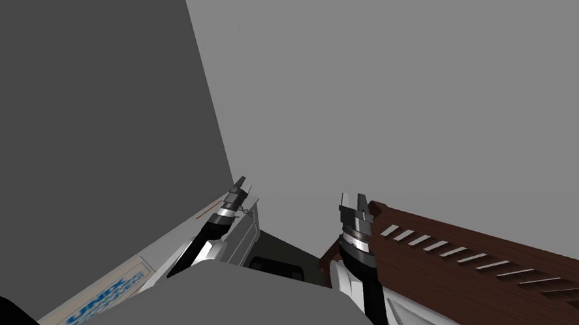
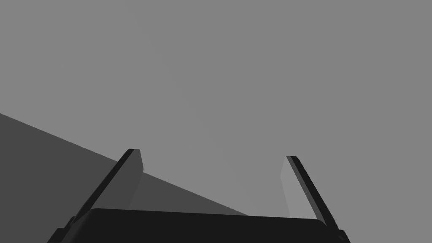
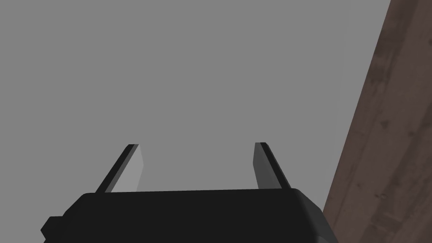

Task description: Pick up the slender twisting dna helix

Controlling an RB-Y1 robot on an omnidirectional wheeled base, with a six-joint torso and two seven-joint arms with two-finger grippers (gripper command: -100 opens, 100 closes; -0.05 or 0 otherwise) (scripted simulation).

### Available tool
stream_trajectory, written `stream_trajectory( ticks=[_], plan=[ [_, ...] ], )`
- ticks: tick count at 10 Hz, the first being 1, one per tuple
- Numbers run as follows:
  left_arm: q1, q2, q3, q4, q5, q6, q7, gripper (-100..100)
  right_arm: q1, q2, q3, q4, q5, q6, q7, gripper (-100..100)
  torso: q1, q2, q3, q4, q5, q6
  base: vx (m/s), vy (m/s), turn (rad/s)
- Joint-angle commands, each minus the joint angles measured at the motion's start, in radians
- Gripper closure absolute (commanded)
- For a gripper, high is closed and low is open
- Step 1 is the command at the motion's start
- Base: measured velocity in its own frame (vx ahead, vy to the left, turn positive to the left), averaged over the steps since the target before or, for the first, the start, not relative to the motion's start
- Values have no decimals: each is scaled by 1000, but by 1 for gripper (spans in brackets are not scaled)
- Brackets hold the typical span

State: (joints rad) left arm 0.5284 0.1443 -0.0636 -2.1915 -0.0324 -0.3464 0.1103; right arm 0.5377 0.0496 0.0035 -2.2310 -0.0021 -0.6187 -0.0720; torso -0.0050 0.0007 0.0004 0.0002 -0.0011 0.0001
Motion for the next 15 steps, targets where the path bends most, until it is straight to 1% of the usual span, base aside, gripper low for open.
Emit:
stream_trajectory(
  ticks=[1, 3, 4, 5, 6, 7, 8, 9, 10, 11, 12, 13, 14, 15],
  plan=[
    [-5, 18, 5, -5, 0, 38, 4, -100, 0, 0, 0, 0, 0, 0, 0, 0, 0, 0, 0, 0, 0, 0, 1, -47, -3],
    [-8, 70, 8, 17, -7, 95, 10, -100, 0, 0, 0, 0, 0, 0, 0, 0, 3, -1, 0, 0, 1, 0, 3, -48, -29],
    [-8, 70, 8, 17, -7, 107, 10, -100, 0, 0, 0, 0, 0, 0, 0, 0, 2, -1, -1, 0, 0, 0, 1, -45, -12],
    [-10, 96, 9, 30, -12, 145, 13, -100, 0, 0, 0, 0, 0, 0, 0, 0, 2, -1, 0, 0, 0, 0, -3, -45, -34],
    [-12, 122, 10, 44, -17, 170, 18, -100, 0, 0, 0, 0, 0, 0, 0, 0, 2, -1, 0, 0, 0, 0, -5, -54, -54],
    [-12, 122, 10, 44, -17, 187, 18, -100, 0, 0, 0, 0, 0, 0, 0, 0, 2, -1, 0, 0, 0, 0, -3, -35, -16],
    [-15, 148, 10, 58, -22, 220, 22, -100, 0, 0, 0, 0, 0, 0, 0, 0, 3, -1, 0, 0, 1, 0, -3, -35, -45],
    [-15, 148, 10, 58, -22, 231, 22, -100, 0, 0, 0, 0, 0, 0, 0, 0, 3, -1, 0, 0, 1, 0, 0, -27, -22],
    [-18, 172, 9, 74, -28, 275, 28, -100, 0, 0, 0, 0, 0, 0, 0, 0, 3, -1, 0, 0, 1, 0, 0, -28, -52],
    [-22, 196, 8, 90, -35, 301, 34, -100, 0, 0, 0, 0, 0, 0, 0, 0, 4, -1, 0, 0, 1, 0, 5, -41, -86],
    [-22, 196, 8, 90, -35, 323, 34, -100, 0, 0, 0, 0, 0, 0, 0, 0, 3, -1, -1, 0, 1, 0, 4, -27, -22],
    [-22, 196, 8, 90, -35, 327, 34, -100, 0, 0, 0, 0, 0, 0, 0, 0, 4, -1, -1, 0, 1, 0, 0, -7, 10],
    [-26, 219, 7, 107, -42, 365, 40, -100, 0, 0, 0, 0, 0, 0, 0, 0, 5, -1, 0, 0, 1, 0, 3, -12, -54],
    [-26, 219, 7, 107, -42, 378, 40, -100, 0, 0, 0, 0, 0, 0, 0, 0, 5, -1, 0, 0, 1, 0, 1, -11, -36]
  ],
)
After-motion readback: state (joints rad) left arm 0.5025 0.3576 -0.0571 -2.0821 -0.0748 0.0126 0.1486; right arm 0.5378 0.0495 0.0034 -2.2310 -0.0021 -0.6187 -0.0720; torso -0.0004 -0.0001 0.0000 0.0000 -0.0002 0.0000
